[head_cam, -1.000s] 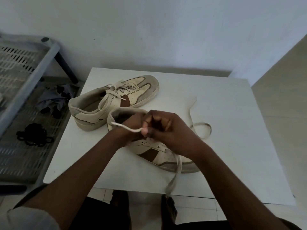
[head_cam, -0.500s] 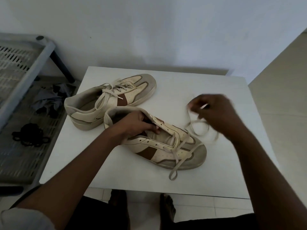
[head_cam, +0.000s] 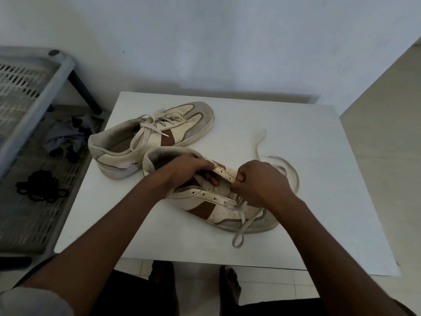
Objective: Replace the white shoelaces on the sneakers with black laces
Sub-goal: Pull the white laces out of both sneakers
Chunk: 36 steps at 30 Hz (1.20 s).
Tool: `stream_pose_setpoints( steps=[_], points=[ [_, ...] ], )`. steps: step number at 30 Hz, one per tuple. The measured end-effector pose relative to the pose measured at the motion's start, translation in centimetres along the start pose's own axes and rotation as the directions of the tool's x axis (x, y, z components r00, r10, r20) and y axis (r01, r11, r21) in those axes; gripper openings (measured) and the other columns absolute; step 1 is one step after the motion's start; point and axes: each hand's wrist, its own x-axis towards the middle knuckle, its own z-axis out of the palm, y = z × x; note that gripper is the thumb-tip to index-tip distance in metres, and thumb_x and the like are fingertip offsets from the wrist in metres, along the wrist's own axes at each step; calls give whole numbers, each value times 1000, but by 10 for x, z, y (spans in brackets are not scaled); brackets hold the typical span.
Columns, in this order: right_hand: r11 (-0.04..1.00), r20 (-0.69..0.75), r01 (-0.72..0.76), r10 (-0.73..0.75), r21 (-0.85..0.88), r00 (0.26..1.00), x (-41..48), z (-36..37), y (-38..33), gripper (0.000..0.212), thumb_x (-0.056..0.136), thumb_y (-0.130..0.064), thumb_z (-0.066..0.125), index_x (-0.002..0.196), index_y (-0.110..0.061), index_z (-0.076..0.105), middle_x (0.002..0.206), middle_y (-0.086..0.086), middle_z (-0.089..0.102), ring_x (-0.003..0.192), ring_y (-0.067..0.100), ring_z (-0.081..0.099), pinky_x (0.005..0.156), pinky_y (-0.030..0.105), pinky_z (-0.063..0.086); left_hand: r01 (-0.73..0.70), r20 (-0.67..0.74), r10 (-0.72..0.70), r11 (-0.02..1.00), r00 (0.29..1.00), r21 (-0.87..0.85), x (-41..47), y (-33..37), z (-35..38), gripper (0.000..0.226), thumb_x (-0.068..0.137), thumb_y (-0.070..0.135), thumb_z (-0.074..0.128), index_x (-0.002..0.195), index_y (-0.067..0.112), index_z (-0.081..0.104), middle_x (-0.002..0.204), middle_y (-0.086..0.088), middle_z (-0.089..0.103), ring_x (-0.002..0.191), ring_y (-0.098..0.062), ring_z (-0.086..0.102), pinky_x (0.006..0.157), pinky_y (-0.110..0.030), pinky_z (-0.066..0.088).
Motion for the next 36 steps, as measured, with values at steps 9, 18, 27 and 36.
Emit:
stream_pose_setpoints(
  steps=[9,18,27,36],
  points=[
    [993,-128,-57,44,-100,991,-4,0,-2,12,71,-27,68,75,-17,63,65,-2,60,63,16,61,54,22,41,-30,-53,33,998,998,53,-1,-2,3,22,91,26,61,106,12,70,89,-13,74,82,-23,68,75,-30,53],
    [909,409,9,-196,416,891,-9,-39,24,9,80,-15,66,70,-14,68,66,-2,62,60,8,50,59,20,40,-56,-133,76,987,988,151,3,-10,1,16,87,18,68,99,9,73,86,-4,76,90,-17,70,87,-33,55],
    [997,186,23,-38,78,982,1,-25,13,50,82,-61,62,77,-12,68,77,5,70,78,21,66,74,38,54,-82,-158,103,988,982,134,0,-6,3,13,89,18,64,93,10,73,83,-6,76,80,-10,69,72,-22,53],
    [783,151,-144,64,605,986,0,-23,10,18,80,-9,65,62,-7,65,61,8,62,50,13,54,55,25,46,-62,-125,76,992,989,113,1,-7,-2,13,88,13,65,95,5,72,86,-10,75,84,-16,71,72,-21,55]
  ],
)
